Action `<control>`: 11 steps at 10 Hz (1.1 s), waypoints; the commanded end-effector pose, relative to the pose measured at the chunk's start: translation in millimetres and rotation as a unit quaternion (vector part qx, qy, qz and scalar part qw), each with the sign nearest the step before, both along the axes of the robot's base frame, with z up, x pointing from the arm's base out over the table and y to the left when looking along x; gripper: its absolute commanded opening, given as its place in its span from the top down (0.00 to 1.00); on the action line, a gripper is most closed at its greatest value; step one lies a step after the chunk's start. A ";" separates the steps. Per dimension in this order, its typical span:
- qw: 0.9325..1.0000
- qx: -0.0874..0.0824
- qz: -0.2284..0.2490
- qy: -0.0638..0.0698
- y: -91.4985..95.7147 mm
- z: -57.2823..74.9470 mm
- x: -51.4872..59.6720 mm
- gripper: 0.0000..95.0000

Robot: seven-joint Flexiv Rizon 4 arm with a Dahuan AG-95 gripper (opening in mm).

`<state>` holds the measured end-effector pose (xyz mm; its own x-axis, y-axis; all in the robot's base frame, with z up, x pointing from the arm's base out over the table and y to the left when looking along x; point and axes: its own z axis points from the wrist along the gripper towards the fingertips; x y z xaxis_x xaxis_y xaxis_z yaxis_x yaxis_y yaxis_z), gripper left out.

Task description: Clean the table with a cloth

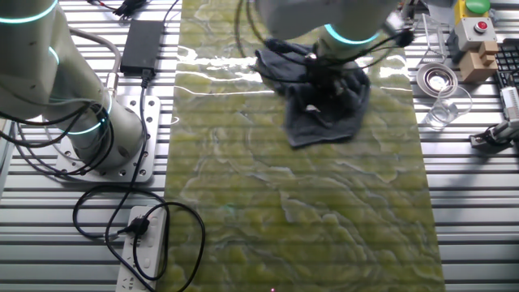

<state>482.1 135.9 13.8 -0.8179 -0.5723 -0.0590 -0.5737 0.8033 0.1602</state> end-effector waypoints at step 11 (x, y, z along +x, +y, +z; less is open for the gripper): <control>0.999 -0.035 -0.029 0.027 25.1 0.6 -13.1 1.00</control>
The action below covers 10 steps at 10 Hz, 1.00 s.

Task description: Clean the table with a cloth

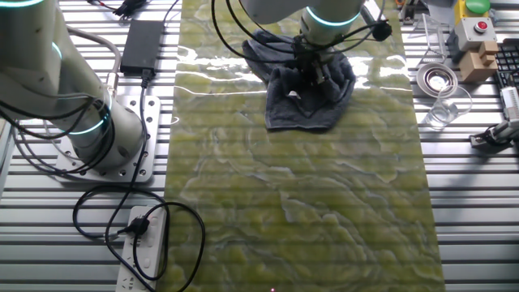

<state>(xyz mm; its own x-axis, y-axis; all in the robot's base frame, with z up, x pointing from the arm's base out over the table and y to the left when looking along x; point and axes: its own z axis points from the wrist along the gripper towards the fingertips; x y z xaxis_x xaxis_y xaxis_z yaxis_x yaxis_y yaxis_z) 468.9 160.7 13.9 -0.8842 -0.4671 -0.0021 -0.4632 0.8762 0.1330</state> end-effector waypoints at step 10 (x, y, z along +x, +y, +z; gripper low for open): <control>0.999 0.000 0.042 0.028 30.9 1.1 -19.2 1.00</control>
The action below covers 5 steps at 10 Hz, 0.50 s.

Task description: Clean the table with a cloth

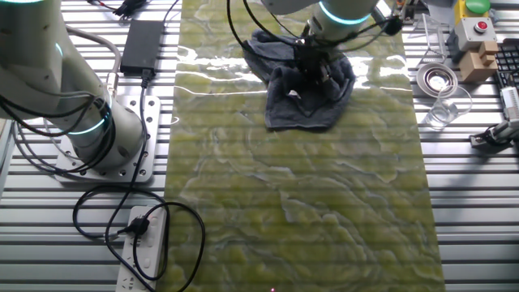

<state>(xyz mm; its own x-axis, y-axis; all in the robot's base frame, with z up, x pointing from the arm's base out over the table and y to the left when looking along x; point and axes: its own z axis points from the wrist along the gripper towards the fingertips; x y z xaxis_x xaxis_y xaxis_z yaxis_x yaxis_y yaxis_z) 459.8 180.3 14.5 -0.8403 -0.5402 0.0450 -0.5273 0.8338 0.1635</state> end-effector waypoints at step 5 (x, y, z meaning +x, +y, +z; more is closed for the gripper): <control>0.999 -0.007 -0.037 0.002 53.9 -1.2 -52.0 1.00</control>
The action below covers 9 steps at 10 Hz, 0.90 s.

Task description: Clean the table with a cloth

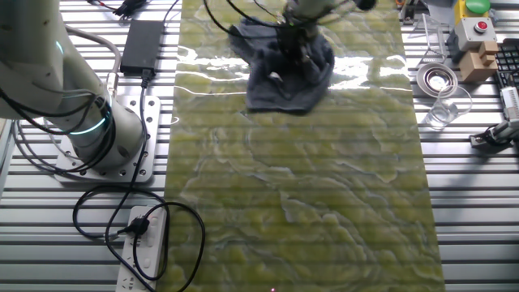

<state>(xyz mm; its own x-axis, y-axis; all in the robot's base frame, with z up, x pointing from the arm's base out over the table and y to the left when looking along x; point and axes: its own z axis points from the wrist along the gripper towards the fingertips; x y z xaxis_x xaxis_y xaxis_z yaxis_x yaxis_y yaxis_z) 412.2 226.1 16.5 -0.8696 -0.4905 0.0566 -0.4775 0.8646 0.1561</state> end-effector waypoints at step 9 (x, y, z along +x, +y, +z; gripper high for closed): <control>0.997 0.001 -0.071 -0.007 46.1 -5.7 16.5 1.00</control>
<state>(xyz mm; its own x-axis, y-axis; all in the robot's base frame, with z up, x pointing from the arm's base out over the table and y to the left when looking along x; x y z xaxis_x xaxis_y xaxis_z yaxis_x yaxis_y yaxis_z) 428.5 272.3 9.9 -0.9304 -0.3641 0.0435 -0.3541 0.9229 0.1511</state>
